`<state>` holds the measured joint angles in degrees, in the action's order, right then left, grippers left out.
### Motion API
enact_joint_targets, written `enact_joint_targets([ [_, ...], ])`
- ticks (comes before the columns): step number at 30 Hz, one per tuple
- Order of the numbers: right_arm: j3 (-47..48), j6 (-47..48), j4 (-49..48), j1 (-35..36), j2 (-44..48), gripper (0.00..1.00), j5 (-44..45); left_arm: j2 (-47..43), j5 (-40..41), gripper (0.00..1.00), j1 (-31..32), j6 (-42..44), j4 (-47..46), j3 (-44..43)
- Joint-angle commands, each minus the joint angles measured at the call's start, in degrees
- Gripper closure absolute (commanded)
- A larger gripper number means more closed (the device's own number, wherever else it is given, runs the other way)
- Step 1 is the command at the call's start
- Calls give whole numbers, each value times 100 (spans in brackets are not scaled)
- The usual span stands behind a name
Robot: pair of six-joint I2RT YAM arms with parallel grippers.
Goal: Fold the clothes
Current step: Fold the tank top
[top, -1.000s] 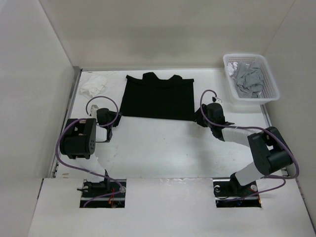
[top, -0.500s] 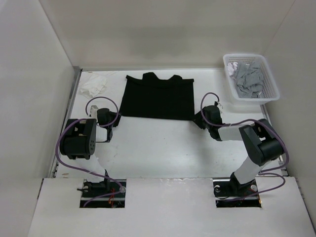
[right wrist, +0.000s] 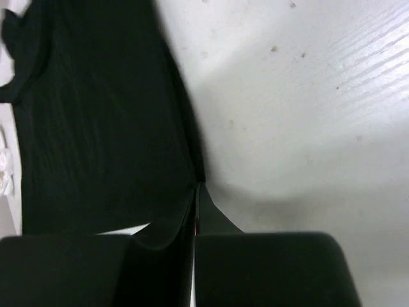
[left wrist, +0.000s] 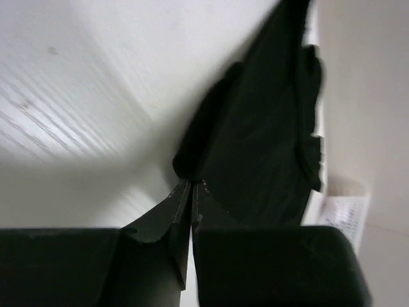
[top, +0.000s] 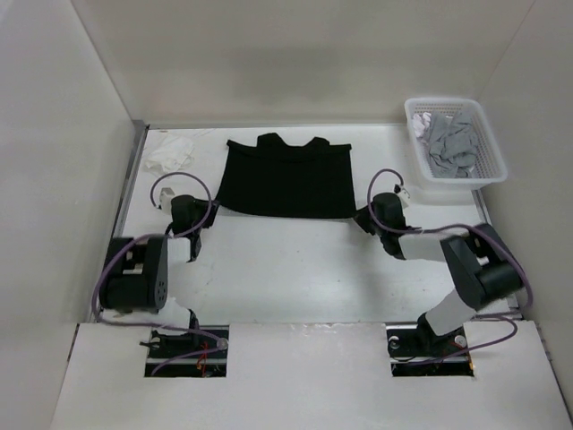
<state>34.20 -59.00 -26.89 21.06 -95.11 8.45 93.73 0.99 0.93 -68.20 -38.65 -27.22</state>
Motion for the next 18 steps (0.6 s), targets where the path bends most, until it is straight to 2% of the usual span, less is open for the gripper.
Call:
enact_joint_targets([
  [1,-193,511,165,235,1341,100,341,-1590,-318,100,17,-114,224,85],
  [5,-291,1135,1911,709,3853,100,745,-4199,-337,100,-45,368,2260,-203],
  [9,252,1487,4143,1491,6193,100,1281,-6319,-249,100,61,817,4317,-967],
  [14,1552,1454,6184,2843,7339,100,2027,-7500,-214,100,517,985,6007,-2074],
  [18,2109,1102,6838,4206,7402,99,2757,-7896,67,100,755,1142,6861,-2665],
])
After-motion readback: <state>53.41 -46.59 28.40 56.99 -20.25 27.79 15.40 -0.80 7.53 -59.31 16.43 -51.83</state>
